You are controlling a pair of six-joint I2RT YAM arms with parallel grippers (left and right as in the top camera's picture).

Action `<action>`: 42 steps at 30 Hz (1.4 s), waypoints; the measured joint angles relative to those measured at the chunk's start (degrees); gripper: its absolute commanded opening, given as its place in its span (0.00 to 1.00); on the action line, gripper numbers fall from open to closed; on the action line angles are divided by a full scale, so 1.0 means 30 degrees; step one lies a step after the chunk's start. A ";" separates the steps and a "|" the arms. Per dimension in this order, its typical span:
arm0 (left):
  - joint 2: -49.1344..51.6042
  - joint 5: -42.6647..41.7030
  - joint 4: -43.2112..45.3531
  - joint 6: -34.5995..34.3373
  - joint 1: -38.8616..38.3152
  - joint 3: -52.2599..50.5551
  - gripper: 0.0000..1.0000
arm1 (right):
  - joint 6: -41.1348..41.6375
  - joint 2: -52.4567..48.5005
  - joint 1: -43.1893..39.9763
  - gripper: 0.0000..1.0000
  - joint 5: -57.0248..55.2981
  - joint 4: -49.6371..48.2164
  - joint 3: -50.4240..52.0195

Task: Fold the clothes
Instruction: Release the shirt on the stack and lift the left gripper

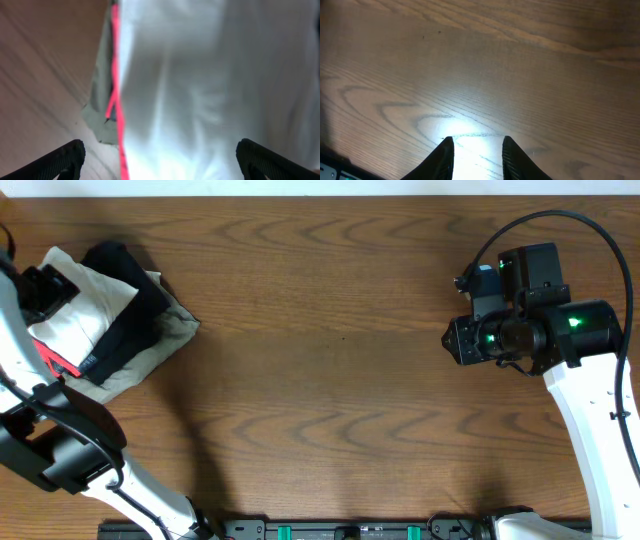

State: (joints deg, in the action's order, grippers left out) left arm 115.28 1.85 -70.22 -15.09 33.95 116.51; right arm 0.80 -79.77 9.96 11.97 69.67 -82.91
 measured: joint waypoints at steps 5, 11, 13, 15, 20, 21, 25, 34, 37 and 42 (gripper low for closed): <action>0.0000 -0.0714 -0.0044 -0.0561 0.0561 0.0000 0.98 | 0.0007 0.0000 0.0000 0.38 0.0000 -0.0022 0.0000; 0.0000 -0.3133 0.0066 -0.0306 0.0211 0.0000 0.98 | -0.0044 0.0000 0.0000 0.56 -0.0219 -0.0386 0.0015; -0.0007 -0.3461 0.0189 -0.0095 -0.0211 0.0000 0.98 | 0.0015 0.0000 0.0000 0.73 -0.0291 -0.0750 0.0015; -0.0160 -0.3650 0.0423 0.0058 -0.0852 -0.0007 0.98 | -0.0015 0.0000 0.0000 0.82 -0.0379 -0.1195 0.0022; -0.1887 -0.3869 0.0729 0.0809 -0.3832 -0.0153 0.98 | -0.0087 0.0000 -0.0087 0.99 -0.0838 -0.2725 0.0051; -0.2302 -0.3920 0.0787 0.1005 -0.4510 -0.0153 0.98 | -0.0095 0.0000 -0.0109 0.99 -0.0976 -0.3082 0.0051; -0.3985 -0.4051 0.0845 0.1654 -0.8102 -0.0153 0.98 | -0.0087 -0.0029 -0.0204 0.99 -0.1545 -0.4765 0.0051; -0.4014 -0.3774 0.1690 0.2062 -1.3180 -0.0153 0.98 | -0.0080 -0.2208 -0.0896 0.99 -0.2659 -0.7934 0.0051; -0.3854 -0.3592 0.1705 0.2062 -1.3974 -0.0153 0.98 | -0.0146 -0.3045 -0.0903 0.99 -0.2769 -0.8531 0.0073; -0.3818 -0.3322 0.1450 0.2069 -1.4010 -0.0153 0.98 | -0.0583 -0.2951 -0.0925 0.99 -0.2878 -0.8510 0.0109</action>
State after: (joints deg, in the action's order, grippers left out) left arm 103.83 -8.12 -65.87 -8.88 -8.08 116.05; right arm -0.95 -88.62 7.18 3.33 44.14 -82.59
